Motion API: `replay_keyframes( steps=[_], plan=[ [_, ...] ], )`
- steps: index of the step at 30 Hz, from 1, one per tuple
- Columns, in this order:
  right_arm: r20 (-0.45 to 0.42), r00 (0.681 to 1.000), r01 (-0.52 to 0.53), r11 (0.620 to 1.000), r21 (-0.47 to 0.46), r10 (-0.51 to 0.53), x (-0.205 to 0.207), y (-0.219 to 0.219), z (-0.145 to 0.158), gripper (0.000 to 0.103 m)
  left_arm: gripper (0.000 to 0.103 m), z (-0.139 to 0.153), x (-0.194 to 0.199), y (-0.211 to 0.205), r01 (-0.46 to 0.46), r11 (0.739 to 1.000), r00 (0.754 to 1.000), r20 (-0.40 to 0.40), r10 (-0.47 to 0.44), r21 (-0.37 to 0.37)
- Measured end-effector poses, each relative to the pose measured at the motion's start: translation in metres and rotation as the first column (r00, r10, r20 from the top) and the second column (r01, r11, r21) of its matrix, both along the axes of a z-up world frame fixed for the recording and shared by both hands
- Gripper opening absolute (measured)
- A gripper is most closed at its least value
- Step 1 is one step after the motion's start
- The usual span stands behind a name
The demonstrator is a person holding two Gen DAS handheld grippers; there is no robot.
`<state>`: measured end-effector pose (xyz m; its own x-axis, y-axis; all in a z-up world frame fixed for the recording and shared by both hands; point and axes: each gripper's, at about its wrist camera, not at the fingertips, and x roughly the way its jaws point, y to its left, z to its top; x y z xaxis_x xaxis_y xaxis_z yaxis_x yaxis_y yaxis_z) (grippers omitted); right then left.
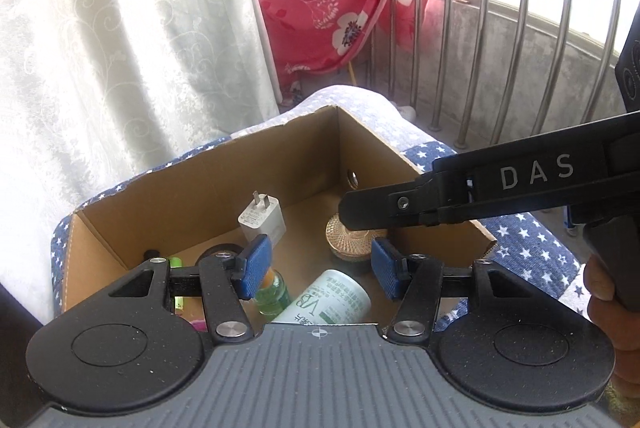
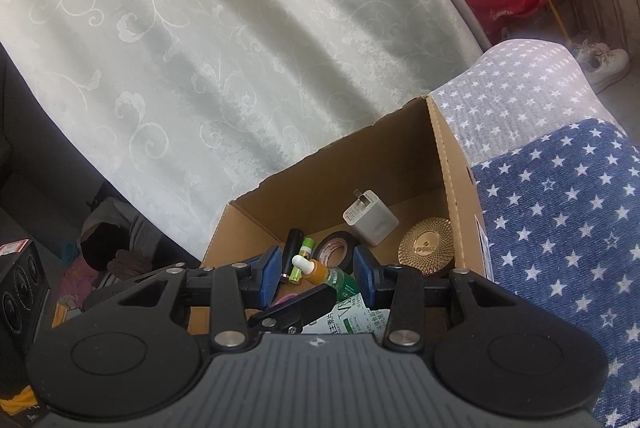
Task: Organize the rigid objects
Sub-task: 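Lower the white pill bottle into the box and open the right gripper, then push the lying pill bottle into place with the right gripper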
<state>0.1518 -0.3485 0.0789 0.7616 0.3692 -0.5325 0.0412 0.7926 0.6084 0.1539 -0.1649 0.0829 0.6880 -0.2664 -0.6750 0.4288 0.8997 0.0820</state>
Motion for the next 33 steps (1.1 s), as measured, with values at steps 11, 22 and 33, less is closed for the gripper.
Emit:
replay_keyframes(
  steps=[11,22,33],
  plan=[
    [-0.040,0.991,-0.130,0.979,-0.156,0.125,-0.008,0.038,0.027,0.044,0.064,0.006,-0.048,0.089,-0.137,0.983,0.989,0.034,0.142,-0.121],
    [-0.327,0.924,-0.326,0.852,-0.409,0.196,0.050,0.110,0.009,0.070,0.076,-0.008,-0.083,0.174,-0.261,0.943,0.959,0.053,0.277,-0.206],
    [-0.596,0.789,-0.451,0.798,-0.399,0.148,0.100,0.137,-0.022,0.070,0.077,-0.020,-0.083,0.218,-0.278,0.918,0.953,0.042,0.301,-0.282]
  ],
)
